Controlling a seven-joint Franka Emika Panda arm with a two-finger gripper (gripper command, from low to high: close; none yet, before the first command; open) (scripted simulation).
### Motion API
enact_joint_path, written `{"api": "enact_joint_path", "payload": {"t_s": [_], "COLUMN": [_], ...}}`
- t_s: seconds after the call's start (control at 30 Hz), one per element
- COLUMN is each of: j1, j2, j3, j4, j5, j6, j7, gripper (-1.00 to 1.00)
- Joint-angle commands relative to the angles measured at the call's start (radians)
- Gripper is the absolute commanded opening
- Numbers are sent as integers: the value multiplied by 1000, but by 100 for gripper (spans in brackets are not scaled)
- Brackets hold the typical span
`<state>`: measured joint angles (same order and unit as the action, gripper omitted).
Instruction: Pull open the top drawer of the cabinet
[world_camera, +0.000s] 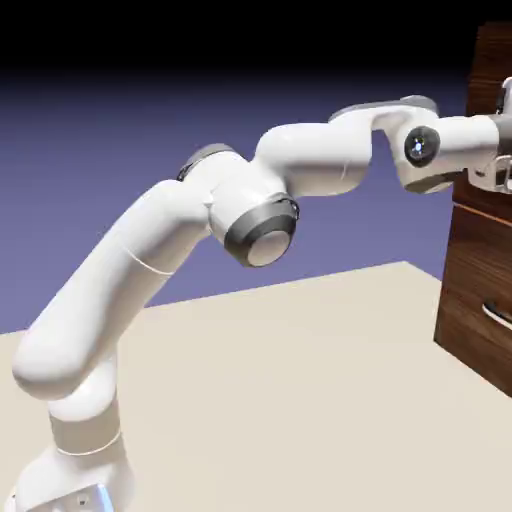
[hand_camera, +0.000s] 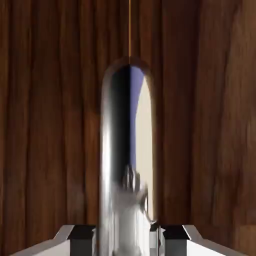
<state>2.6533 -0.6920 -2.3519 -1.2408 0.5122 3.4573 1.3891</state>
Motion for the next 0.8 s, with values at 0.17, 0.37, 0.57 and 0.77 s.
{"api": "enact_joint_path", "payload": {"t_s": [0.17,0.37,0.57,0.77], "j1": [-195,-407,-624,-746], "j2": [65,133,193,269], "j3": [188,364,538,590], "j4": [-218,-432,-614,-725], "j5": [-72,-136,-185,-284], "j6": [86,158,207,224], "j7": [42,115,191,350], "gripper": [-100,-100,-100,-100]}}
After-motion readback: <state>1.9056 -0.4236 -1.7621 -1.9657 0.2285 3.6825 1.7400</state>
